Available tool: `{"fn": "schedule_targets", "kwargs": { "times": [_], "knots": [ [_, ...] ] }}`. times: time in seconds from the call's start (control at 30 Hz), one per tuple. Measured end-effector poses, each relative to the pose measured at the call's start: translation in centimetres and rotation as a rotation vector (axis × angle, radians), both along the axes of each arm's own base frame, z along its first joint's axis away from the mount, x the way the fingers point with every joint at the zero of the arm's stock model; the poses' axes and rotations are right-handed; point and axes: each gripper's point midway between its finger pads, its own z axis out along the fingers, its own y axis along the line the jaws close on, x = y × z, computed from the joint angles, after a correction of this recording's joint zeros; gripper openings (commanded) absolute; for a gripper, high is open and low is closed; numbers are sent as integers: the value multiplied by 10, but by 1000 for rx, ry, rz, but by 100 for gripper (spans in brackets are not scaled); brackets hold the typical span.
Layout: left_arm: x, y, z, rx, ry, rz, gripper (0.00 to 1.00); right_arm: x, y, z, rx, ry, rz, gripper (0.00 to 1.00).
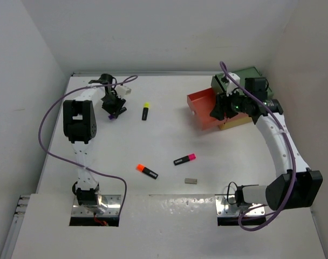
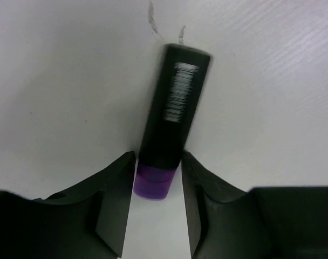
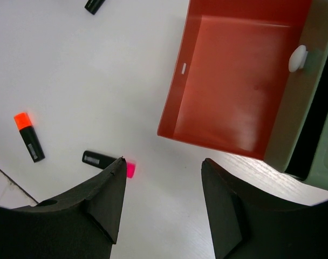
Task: Sort the stationery into containers
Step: Pick up the pen from the center of the board.
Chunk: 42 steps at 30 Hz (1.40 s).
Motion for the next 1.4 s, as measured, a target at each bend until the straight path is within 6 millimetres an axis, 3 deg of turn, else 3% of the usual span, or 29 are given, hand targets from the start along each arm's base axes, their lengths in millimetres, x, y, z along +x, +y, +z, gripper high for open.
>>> {"fn": "schedule_targets", "kwargs": {
  "times": [0.3, 0.5, 0.63, 0.8, 0.9, 1.0, 1.13, 1.4],
  "knots": [
    [-19, -3, -4, -54, 18, -22, 14, -4, 24, -5, 7, 16, 74, 53],
    [-42, -34, 4, -260, 96, -9, 0, -12, 50, -3, -26, -128, 209, 48],
    [-64, -73, 38, -410, 126, -12, 0, -23, 64, 0, -62, -273, 318, 50],
    [-97, -144, 112, -588, 85, -112, 0, -28, 100, 11, -94, -492, 521, 55],
    [-127, -176, 140, -646, 82, -185, 0, -34, 124, 11, -138, -630, 667, 56],
    [-157, -201, 148, -667, 117, -247, 0, -41, 150, 8, -180, -745, 808, 55],
    [-182, -223, 142, -667, 176, -303, 0, -49, 179, -2, -234, -853, 964, 52],
    [-196, -233, 141, -676, 212, -336, 0, -60, 202, -27, -337, -946, 1163, 46]
  ]
}}
